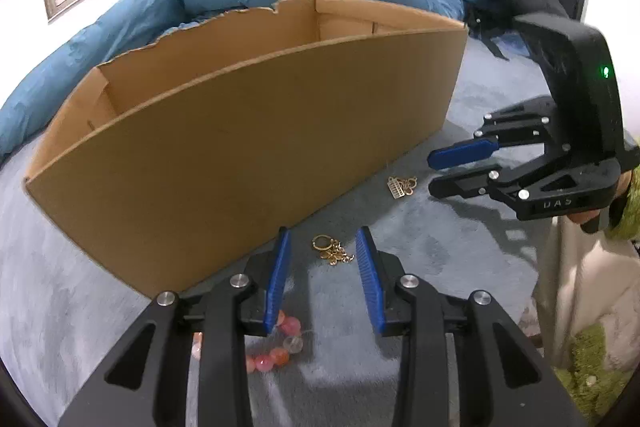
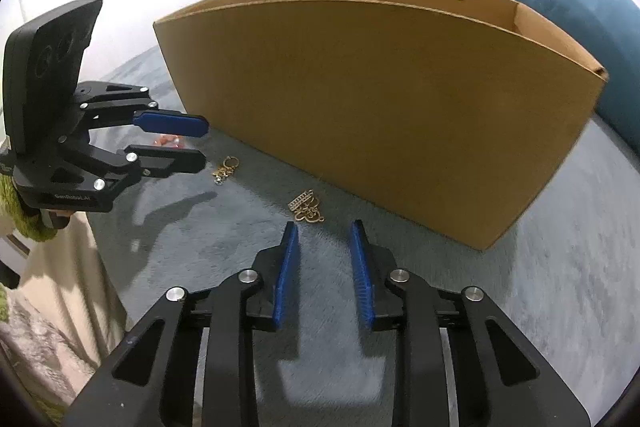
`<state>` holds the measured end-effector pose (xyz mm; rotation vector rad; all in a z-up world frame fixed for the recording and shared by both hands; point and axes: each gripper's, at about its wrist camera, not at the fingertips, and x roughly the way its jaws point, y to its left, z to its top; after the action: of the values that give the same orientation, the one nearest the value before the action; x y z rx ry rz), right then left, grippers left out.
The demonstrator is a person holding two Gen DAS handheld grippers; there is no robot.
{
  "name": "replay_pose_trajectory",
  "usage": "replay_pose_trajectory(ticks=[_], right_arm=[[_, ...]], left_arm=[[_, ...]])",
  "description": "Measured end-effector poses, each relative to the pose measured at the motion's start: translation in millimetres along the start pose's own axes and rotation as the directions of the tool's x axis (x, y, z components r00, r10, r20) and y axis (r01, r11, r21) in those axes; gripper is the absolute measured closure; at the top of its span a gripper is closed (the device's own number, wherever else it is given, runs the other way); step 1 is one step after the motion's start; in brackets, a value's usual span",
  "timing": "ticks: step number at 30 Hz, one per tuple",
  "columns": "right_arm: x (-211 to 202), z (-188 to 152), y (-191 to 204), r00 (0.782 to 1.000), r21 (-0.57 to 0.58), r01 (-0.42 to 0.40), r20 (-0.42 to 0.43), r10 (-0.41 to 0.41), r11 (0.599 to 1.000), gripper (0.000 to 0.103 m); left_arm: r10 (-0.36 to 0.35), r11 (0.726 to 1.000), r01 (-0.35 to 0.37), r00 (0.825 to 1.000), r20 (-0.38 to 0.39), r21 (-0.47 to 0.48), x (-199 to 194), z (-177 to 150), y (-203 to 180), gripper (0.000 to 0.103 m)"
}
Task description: Organize jewelry
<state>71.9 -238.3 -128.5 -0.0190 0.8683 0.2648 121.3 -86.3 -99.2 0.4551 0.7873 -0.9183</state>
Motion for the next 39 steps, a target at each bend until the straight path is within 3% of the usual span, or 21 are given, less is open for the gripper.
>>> replay_pose_trajectory(ticks=[8, 19, 23, 27, 29, 36, 39], right_arm=[[3, -3, -1, 1.0, 0.002, -0.01, -0.005, 0.01, 1.0, 0.079], [2, -4, -1, 1.0, 0.009, -0.013, -0.002, 0.013, 1.0, 0.079], [1, -2, -3, 1.0, 0.012, -0.012, -0.002, 0.012, 1.0, 0.079], [-2, -2, -2, 1.0, 0.02, -0.013, -0.002, 0.013, 1.0, 0.079], [-4, 1, -3, 1.0, 0.034, -0.027, 0.01, 0.027, 0.999, 0.079], [6, 13, -3, 0.999, 0.031, -0.051, 0.013, 0.051, 0.998, 0.079], [13, 13, 1, 0.994, 0.03, -0.106, -0.015, 0.107, 0.994, 0.078]], left_arm=[[0.0, 1.0, 0.001, 0.999, -0.033, 0.016, 19, 0, 3, 0.071], [0.004, 1.0, -0.005, 0.998, -0.066, -0.008, 31, 1, 5, 0.083], [-0.021, 1.0, 0.02, 0.997, -0.07, -0.014, 31, -2, 2, 0.092], [-0.135, 0.989, 0.131, 0.989, -0.063, -0.064, 27, -3, 1, 0.092], [-0.168, 0.985, 0.165, 0.984, -0.06, -0.045, 23, -6, -9, 0.092], [-0.162, 0.986, 0.16, 0.986, -0.049, -0.046, 15, -10, -15, 0.092], [-0.148, 0.988, 0.146, 0.988, -0.047, -0.042, 10, -14, -13, 0.092]])
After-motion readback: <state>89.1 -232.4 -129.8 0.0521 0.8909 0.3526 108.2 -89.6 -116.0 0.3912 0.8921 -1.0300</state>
